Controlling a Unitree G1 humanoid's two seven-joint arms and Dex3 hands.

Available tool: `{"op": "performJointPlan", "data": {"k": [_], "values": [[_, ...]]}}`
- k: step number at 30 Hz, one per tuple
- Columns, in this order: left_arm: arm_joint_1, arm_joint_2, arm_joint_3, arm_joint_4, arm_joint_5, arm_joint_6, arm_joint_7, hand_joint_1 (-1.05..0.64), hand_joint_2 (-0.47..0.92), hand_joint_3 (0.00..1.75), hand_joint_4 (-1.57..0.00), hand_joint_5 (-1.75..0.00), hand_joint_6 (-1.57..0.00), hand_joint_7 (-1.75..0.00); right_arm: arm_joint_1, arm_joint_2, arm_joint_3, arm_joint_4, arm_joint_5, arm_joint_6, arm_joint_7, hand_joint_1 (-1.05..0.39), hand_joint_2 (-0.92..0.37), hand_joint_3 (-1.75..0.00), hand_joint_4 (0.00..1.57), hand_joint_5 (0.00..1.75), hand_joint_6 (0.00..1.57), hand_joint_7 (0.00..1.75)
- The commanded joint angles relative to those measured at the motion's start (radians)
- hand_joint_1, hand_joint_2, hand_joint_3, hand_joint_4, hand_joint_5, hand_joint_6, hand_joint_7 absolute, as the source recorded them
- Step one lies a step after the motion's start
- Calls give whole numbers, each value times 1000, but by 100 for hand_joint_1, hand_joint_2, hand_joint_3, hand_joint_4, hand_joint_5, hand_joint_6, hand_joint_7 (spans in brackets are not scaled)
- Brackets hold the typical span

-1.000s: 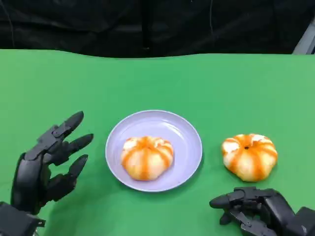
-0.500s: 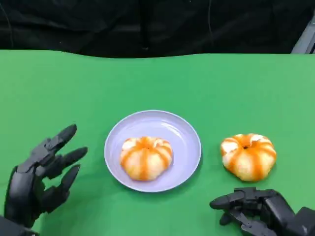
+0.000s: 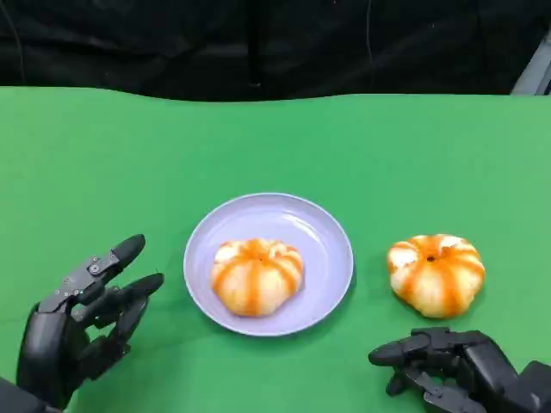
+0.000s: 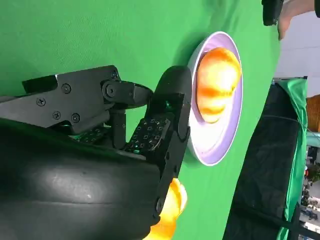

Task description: Grasp the bread from the table and place it into the plate.

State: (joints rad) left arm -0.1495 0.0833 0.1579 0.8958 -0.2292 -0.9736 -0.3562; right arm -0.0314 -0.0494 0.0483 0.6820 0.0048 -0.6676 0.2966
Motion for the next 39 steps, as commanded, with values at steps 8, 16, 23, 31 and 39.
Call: {"op": "performJointPlan", "data": {"k": [8,16,23,31,39], "values": [[13,31,-1,3,126,36,85,15,91,54,-113,-5,-111,-6,7,-20,-12,8,10,-13,3,-4,-92,-43,76,116,109,30],[11,42,-10,9,197,17,134,15,92,53,-121,-6,-119,-6,13,-20,-11,-4,10,-4,3,-4,-92,-44,77,116,108,30],[9,49,-17,15,193,12,116,15,89,58,-134,-13,-133,-12,19,-21,-8,-6,1,-6,-3,-6,-92,-43,77,116,108,31],[19,64,-37,-4,229,35,145,13,66,95,-97,-134,-103,-108,22,-23,-8,-12,2,0,-2,-5,-92,-43,77,115,108,31],[26,63,-49,-15,219,33,126,14,64,102,-94,-149,-97,-123,24,-26,-8,-14,3,-2,0,-5,-92,-43,76,114,108,31]]}}
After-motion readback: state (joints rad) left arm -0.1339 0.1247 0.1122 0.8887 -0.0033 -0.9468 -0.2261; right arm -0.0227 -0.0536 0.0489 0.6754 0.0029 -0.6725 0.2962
